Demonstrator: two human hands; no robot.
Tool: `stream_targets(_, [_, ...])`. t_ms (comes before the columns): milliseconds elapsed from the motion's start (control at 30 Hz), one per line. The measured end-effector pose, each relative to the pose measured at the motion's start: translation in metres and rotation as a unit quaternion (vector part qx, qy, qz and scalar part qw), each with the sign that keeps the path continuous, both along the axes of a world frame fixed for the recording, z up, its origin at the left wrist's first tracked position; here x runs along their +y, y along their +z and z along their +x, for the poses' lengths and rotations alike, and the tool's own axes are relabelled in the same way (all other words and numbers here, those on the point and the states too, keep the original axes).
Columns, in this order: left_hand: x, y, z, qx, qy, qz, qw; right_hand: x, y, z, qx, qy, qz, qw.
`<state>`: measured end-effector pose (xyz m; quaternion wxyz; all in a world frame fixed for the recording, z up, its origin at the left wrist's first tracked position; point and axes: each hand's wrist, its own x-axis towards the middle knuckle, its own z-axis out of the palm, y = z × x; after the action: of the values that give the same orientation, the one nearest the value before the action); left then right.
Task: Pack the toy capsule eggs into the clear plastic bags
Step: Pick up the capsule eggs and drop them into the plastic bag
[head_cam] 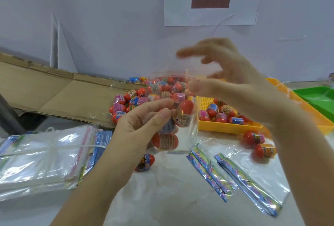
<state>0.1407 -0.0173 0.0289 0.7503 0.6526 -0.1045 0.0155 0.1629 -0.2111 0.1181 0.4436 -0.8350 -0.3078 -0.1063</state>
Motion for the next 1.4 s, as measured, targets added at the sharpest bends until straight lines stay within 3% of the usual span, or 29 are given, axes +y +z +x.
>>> stream_targets(67, [0.001,0.0,0.001,0.003,0.011,-0.013,1.0,0.0,-0.004,0.003,0.055,0.006,0.031,0.998])
stream_targets(167, [0.0,0.001,0.0,0.002,0.026,-0.033,0.999,0.009,-0.015,0.009,0.178,0.011,-0.003,0.984])
stream_targets(233, [0.0,0.003,0.0,0.007,0.047,-0.042,0.998,0.015,-0.024,0.014,0.203,0.023,0.004,0.979])
stream_targets(367, [-0.001,0.008,-0.002,0.022,0.077,-0.052,0.995,0.024,-0.034,0.019,0.203,0.035,0.117,0.971])
stream_targets(800, [-0.005,0.006,-0.003,0.081,-0.035,-0.09,0.992,0.041,-0.042,0.012,0.082,0.017,0.191,0.978])
stream_targets(933, [-0.001,0.008,-0.002,0.073,0.0,-0.102,0.992,0.04,-0.046,0.019,0.113,0.018,0.242,0.964])
stream_targets(1000, [0.002,0.01,-0.001,0.07,0.037,-0.111,0.991,0.033,-0.054,0.03,0.082,-0.059,0.177,0.979])
stream_targets(1067, [0.005,0.012,-0.001,0.07,0.059,-0.119,0.989,0.02,-0.069,0.044,0.014,-0.188,-0.046,0.981])
stream_targets(1133, [0.006,0.013,0.001,0.074,0.077,-0.119,0.987,0.01,-0.084,0.051,-0.018,-0.276,-0.312,0.909])
stream_targets(1167, [0.006,0.013,0.002,0.077,0.088,-0.123,0.986,0.007,-0.091,0.054,-0.022,-0.29,-0.388,0.875])
stream_targets(1233, [0.007,0.011,0.003,0.079,0.104,-0.133,0.982,0.007,-0.102,0.056,-0.022,-0.294,-0.446,0.845])
stream_targets(1400, [0.007,0.008,0.004,0.067,0.108,-0.099,0.987,0.012,-0.111,0.059,-0.075,-0.312,-0.487,0.812])
